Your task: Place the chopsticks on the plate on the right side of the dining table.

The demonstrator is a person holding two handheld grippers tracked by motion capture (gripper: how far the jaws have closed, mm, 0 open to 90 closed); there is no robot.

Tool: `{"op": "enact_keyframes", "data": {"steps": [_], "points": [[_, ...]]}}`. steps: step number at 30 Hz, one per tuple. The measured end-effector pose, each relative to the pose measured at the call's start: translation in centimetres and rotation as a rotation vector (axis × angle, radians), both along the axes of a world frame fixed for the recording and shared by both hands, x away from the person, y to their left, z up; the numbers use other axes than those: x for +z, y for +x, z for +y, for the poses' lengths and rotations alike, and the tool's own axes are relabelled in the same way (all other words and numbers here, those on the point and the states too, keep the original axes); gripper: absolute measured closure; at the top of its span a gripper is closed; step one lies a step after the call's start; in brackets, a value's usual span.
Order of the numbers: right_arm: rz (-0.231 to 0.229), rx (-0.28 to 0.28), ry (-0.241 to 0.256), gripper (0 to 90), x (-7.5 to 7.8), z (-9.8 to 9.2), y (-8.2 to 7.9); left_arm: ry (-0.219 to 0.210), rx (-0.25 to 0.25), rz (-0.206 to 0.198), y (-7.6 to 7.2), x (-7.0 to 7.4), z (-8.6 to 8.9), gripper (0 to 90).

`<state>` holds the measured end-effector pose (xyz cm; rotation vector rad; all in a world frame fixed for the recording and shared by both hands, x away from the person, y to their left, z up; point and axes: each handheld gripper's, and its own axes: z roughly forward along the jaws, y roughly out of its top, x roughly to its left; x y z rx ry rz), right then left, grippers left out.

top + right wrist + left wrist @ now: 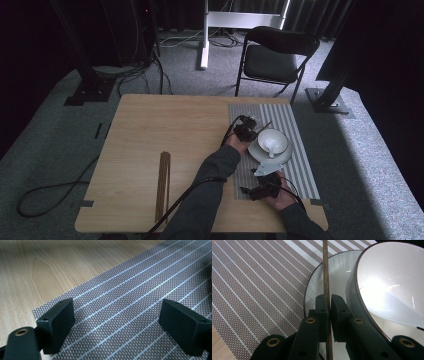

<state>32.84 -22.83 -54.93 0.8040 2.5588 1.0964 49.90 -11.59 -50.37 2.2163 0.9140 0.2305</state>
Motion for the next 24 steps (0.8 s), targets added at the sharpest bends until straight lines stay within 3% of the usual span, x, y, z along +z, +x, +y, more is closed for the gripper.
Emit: {"op": "enact_keyframes", "data": {"steps": [11,24], "points": [[0.000,-0.002,0.001,12.7,0.0,0.0,0.0,-0.014,0.011,0.001,0.1,0.2,0.3,76.6],[0.000,-0.002,0.001,12.7,0.0,0.0,0.0,-0.025,0.031,-0.021,0.2,1.5,2.1,75.9]]}}
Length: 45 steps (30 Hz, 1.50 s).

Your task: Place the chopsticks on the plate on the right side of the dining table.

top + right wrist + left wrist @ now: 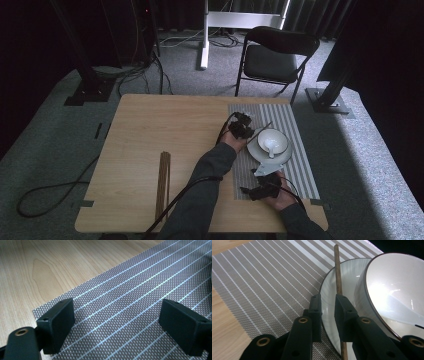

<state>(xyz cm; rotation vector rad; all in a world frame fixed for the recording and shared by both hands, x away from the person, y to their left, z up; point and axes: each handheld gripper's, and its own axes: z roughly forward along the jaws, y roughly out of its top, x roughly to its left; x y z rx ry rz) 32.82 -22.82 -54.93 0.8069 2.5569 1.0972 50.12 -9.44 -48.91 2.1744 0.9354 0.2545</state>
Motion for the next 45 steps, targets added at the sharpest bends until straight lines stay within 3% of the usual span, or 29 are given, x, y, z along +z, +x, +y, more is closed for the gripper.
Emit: {"op": "enact_keyframes", "data": {"steps": [24,45], "points": [[0.002,0.000,0.001,12.6,0.0,0.0,0.0,-0.014,0.054,-0.090,-1.8,4.7,6.3,74.4],[0.002,0.000,0.000,12.6,0.0,0.0,0.0,-0.025,0.091,-0.128,-4.8,6.8,12.0,73.0]]}}
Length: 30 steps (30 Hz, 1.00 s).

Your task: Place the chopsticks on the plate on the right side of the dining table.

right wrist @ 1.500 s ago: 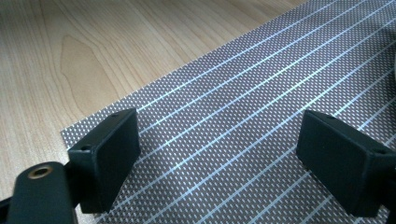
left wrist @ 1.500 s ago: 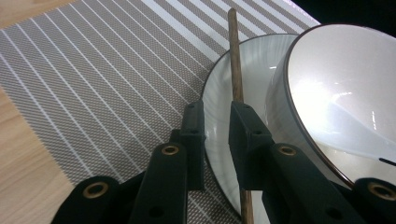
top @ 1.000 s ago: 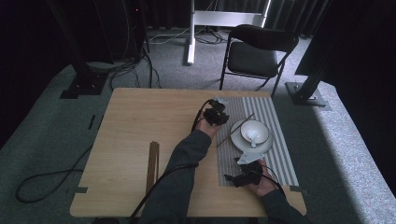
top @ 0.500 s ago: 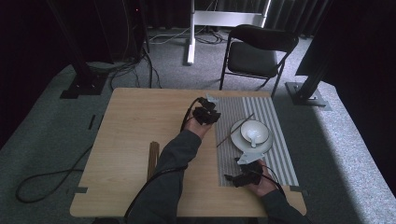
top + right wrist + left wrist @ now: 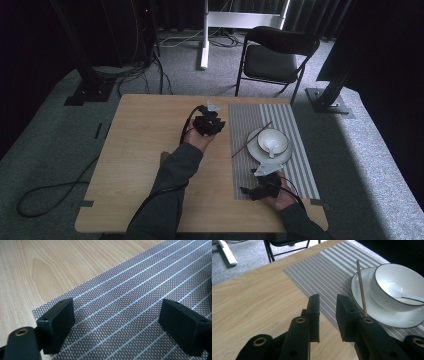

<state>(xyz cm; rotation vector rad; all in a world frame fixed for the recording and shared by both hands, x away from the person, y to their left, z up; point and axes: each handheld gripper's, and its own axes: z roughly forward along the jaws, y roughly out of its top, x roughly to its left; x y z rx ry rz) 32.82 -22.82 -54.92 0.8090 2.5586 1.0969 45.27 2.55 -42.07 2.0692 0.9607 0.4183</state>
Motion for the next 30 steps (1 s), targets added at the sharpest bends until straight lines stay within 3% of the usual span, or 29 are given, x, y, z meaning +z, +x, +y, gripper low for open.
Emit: {"op": "enact_keyframes", "data": {"steps": [12,30], "points": [[0.000,0.000,0.001,12.6,0.0,0.0,0.0,-0.007,-0.006,-0.026,-2.0,0.2,1.7,71.6],[0.001,0.000,0.000,12.5,0.0,0.0,0.0,-0.014,0.041,-0.051,-4.6,1.1,5.6,69.6]]}}
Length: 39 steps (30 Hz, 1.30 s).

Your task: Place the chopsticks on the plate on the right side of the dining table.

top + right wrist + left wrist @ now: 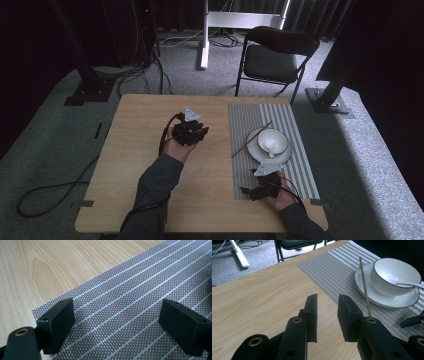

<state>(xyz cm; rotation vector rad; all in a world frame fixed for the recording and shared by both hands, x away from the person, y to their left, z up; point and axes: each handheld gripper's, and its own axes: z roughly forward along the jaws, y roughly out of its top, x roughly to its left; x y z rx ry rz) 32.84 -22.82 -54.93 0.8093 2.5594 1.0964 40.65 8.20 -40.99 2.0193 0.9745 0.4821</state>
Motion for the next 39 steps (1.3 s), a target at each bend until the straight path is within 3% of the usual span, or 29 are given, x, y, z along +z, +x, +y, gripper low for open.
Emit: {"op": "enact_keyframes", "data": {"steps": [18,28,39], "points": [[-0.001,0.002,0.000,12.4,0.0,0.0,0.0,-0.004,0.045,-0.009,-3.0,-0.1,3.9,68.5],[0.000,0.001,0.001,12.4,0.0,0.0,0.0,0.025,0.062,0.009,-4.1,-0.9,5.2,67.6],[-0.001,0.001,0.000,12.4,0.0,0.0,0.0,0.022,0.097,0.037,-5.3,-2.1,7.2,67.5]]}}
